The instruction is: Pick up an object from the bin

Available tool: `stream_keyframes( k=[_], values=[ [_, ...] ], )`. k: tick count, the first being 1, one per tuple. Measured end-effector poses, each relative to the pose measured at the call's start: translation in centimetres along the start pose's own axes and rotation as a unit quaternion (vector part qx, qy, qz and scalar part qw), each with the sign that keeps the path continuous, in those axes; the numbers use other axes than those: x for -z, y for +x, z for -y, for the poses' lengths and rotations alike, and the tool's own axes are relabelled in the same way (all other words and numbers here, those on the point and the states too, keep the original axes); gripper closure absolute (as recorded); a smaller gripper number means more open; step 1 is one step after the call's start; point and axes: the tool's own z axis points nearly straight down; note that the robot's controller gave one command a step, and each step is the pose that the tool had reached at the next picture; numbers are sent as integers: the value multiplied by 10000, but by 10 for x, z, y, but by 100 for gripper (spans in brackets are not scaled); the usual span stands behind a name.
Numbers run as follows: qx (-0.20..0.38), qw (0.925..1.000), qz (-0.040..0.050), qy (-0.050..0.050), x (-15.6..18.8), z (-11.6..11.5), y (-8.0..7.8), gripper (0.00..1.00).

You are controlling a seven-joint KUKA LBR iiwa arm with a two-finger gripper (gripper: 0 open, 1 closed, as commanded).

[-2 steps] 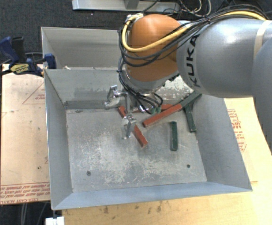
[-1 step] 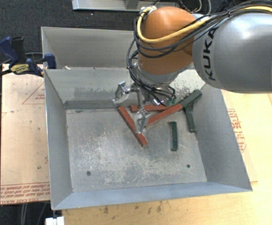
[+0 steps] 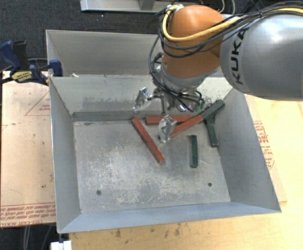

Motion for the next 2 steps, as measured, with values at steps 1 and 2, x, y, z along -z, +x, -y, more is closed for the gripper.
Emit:
stream_keyframes(
  k=[1, 2],
  values=[
    [236, 9997, 3, -2, -14, 32, -4, 0],
    [950, 9955, 15, 8, -67, 52, 12, 0]
  ],
)
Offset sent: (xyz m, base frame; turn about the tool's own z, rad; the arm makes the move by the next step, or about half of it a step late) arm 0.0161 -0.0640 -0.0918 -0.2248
